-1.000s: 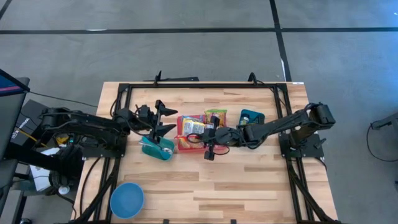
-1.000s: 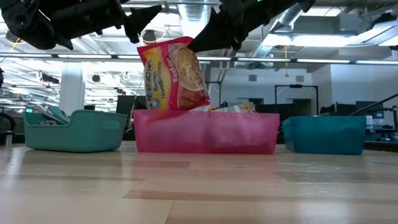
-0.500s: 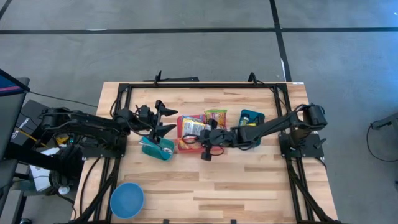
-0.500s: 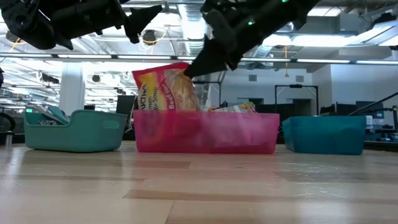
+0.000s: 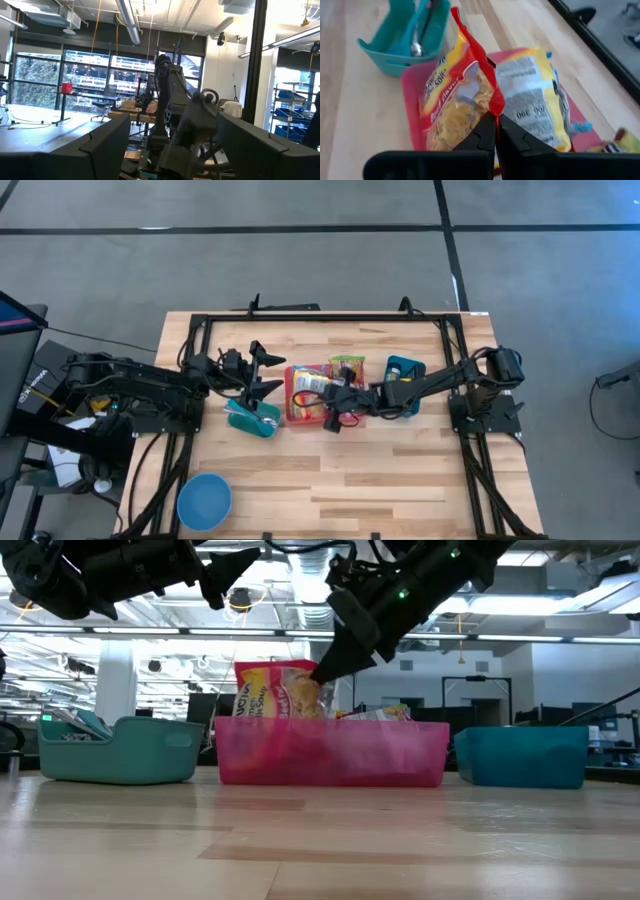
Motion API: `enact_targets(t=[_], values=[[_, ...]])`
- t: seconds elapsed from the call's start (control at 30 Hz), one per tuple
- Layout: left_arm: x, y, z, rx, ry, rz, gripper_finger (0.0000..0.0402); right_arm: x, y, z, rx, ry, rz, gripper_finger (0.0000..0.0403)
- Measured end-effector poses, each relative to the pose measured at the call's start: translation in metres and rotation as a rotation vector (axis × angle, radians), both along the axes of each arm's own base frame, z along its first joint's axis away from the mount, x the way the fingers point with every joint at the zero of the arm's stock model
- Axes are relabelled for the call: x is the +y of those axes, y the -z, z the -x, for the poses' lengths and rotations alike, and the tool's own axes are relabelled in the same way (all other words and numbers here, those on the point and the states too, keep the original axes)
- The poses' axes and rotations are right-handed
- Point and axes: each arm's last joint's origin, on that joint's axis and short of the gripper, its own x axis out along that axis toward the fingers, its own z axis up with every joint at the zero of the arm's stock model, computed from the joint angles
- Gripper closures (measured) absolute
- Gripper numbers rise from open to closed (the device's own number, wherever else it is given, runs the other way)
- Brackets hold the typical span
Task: Pick & Place Food Item
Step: Put the orange noodle pack into the red bin
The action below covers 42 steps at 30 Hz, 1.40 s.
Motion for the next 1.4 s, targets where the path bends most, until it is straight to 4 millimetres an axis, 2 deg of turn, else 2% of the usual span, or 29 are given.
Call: enact_targets(t=[0.57, 1.4], values=[[0.0000, 0.0000, 0.0000, 0.000, 0.000, 0.000, 0.0112, -0.0063, 0.0061, 0.0058, 0.070, 0.082, 0.008, 0.0403], [0.0000, 0.0000, 0.0000, 0.000, 0.001, 0.000, 0.0112, -0.0061, 0.0057, 0.0055, 0.067, 0.076, 0.013, 0.0395]])
